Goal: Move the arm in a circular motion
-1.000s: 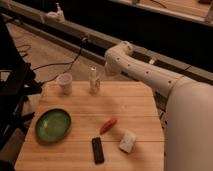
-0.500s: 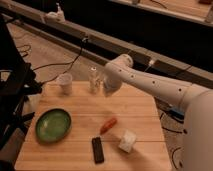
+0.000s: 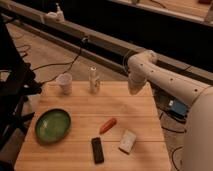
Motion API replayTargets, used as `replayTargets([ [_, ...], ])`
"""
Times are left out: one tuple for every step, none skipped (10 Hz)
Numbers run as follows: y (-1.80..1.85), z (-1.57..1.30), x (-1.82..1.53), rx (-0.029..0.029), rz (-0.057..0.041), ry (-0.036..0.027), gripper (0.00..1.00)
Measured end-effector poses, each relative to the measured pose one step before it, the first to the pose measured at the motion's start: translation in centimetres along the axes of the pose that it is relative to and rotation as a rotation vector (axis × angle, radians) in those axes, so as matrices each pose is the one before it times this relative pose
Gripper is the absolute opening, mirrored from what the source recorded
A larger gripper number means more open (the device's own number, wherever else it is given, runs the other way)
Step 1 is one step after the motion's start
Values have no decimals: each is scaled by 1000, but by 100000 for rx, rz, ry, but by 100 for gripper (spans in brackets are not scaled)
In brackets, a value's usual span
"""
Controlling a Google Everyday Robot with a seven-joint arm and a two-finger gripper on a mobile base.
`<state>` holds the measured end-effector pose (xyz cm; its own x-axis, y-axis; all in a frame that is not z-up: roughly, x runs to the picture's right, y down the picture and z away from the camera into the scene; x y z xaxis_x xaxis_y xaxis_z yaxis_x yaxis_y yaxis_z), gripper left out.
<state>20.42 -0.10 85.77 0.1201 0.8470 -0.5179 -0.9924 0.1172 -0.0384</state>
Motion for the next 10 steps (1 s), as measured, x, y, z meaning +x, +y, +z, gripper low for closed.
replayTargets([
  [-629, -163, -1663, 1029, 2788, -1128, 0],
  [-170, -313, -2296, 1045, 2408, -1847, 0],
  [863, -447, -2586, 259, 1075, -2289, 0],
  [1281, -355, -1961, -214, -568, -1708, 0],
  [1395, -385, -1690, -370, -1354, -1809, 0],
  [1918, -405, -1372, -1030, -2915, -1592, 0],
  [2738, -498, -1131, -1982, -5040, -1645, 0],
  [1834, -333, -582, -1441, -3792, -1251, 0],
  [2858, -485, -480, -2318, -6747, -1696, 0],
  [2467, -415, -64, -1907, -6668, -1319, 0],
])
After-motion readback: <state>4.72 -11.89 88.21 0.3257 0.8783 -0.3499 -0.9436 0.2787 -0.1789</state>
